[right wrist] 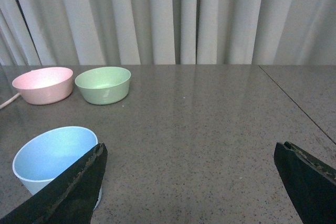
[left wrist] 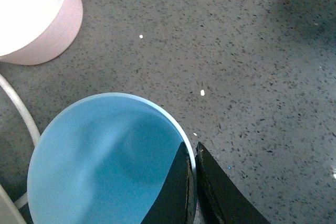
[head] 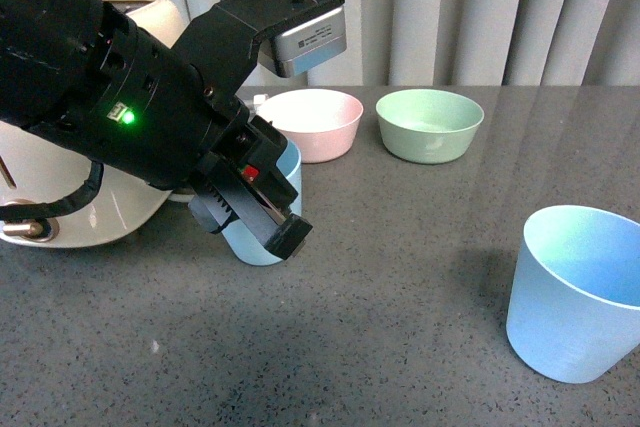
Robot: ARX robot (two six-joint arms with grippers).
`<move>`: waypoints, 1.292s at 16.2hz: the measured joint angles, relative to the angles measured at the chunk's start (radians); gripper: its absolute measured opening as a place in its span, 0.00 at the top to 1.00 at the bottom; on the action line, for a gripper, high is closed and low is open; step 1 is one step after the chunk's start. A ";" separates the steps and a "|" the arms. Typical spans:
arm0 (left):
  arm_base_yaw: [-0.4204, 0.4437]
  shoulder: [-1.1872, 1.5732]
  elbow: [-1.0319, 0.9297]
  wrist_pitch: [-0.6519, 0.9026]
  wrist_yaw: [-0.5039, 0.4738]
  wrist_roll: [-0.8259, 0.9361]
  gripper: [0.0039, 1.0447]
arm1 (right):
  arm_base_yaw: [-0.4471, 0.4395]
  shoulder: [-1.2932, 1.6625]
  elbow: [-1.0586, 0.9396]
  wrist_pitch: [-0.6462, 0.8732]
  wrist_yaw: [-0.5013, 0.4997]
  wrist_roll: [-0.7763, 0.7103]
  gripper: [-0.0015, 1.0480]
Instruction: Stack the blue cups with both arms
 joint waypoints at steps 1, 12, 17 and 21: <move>0.000 -0.008 0.005 -0.025 0.007 0.005 0.98 | 0.000 0.000 0.000 0.000 0.000 0.000 0.06; -0.117 -0.143 0.101 -0.340 0.151 0.211 0.98 | 0.000 0.000 0.000 0.000 0.000 0.000 0.06; -0.130 -0.060 0.097 -0.343 0.153 0.293 0.98 | 0.000 0.000 0.000 0.000 0.000 0.000 0.06; -0.137 -0.048 0.082 -0.354 0.158 0.323 0.98 | 0.000 0.000 0.000 0.000 0.000 0.000 0.06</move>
